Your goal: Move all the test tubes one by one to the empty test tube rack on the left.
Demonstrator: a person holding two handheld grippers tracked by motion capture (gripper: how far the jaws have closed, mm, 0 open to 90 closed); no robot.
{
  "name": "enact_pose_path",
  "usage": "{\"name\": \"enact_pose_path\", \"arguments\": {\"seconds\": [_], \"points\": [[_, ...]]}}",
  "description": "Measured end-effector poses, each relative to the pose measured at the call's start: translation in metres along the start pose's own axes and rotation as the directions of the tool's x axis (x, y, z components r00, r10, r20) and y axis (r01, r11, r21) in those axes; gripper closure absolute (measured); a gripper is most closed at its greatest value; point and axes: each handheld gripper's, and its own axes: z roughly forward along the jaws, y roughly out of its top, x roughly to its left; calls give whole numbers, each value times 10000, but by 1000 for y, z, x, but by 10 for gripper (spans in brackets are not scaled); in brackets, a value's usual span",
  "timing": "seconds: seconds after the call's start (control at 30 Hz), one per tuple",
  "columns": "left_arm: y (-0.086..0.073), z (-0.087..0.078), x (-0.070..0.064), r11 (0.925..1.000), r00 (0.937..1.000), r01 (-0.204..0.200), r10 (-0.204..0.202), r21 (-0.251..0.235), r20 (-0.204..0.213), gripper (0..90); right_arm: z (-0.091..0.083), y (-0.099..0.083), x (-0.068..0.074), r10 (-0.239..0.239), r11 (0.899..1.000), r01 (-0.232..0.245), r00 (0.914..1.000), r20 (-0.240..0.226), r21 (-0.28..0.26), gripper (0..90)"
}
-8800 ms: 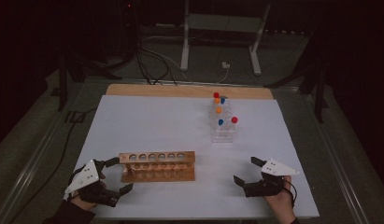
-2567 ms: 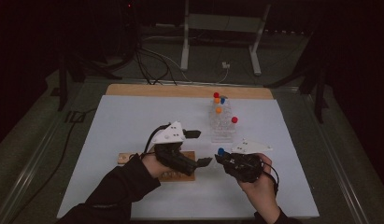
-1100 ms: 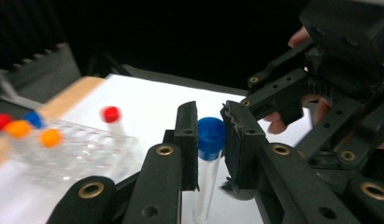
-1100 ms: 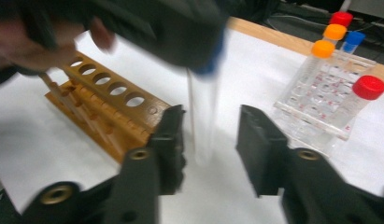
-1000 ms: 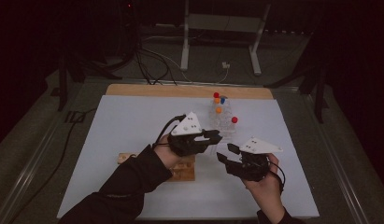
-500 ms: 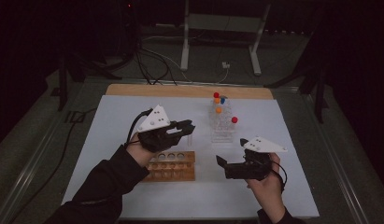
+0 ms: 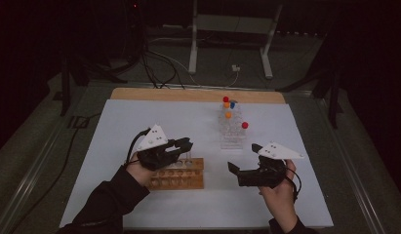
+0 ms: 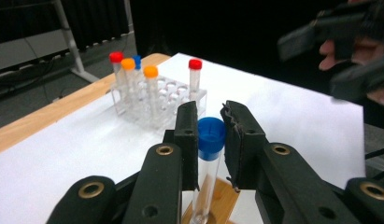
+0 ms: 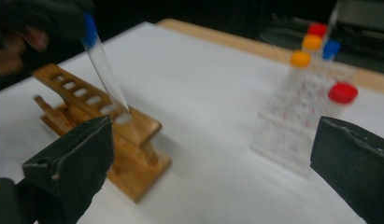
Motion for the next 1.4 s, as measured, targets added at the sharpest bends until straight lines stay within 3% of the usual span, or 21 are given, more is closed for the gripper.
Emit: {"name": "enact_pose_path", "arguments": {"seconds": [0.1,0.13,0.23,0.53,0.7,0.93,1.03,1.13,1.3,1.4], "points": [[-10,2,2,9999,9999,154,-154,20,-77,776,-2,0,-2,-136,9992,138,9999,38,-383,0],[-16,3,2,9997,9996,255,-255,21,-96,776,-4,0,-2,-376,9974,387,9991,200,-609,0],[-25,6,2,9990,9990,448,-448,56,-53,775,-5,0,-1,-585,9956,607,9978,322,-710,0],[-43,17,-4,9979,9992,388,-388,515,-27,775,-7,-2,1,-877,9868,925,9953,414,-1330,0],[-51,22,-6,9967,9994,331,-326,740,-79,774,-5,-3,2,-1044,9873,1077,9940,338,-1165,0],[-52,23,-10,9968,9997,-83,101,796,-220,773,-4,-2,-2,-753,9923,753,9972,40,-984,0],[-51,23,-8,9959,9999,-31,41,908,-108,772,-4,1,-10,-92,9976,47,9979,-640,-696,0],[-51,23,-6,9953,10000,47,-48,964,8,770,-5,6,-21,138,9972,-205,9956,-931,-715,0],[-50,23,-4,9951,9995,124,-151,977,270,740,-7,23,-45,-88,9962,-10,9936,-1126,-870,0],[-47,15,-4,9976,9983,-49,9,696,577,587,-5,35,-66,-170,9947,41,9920,-1249,-1025,0]]}}
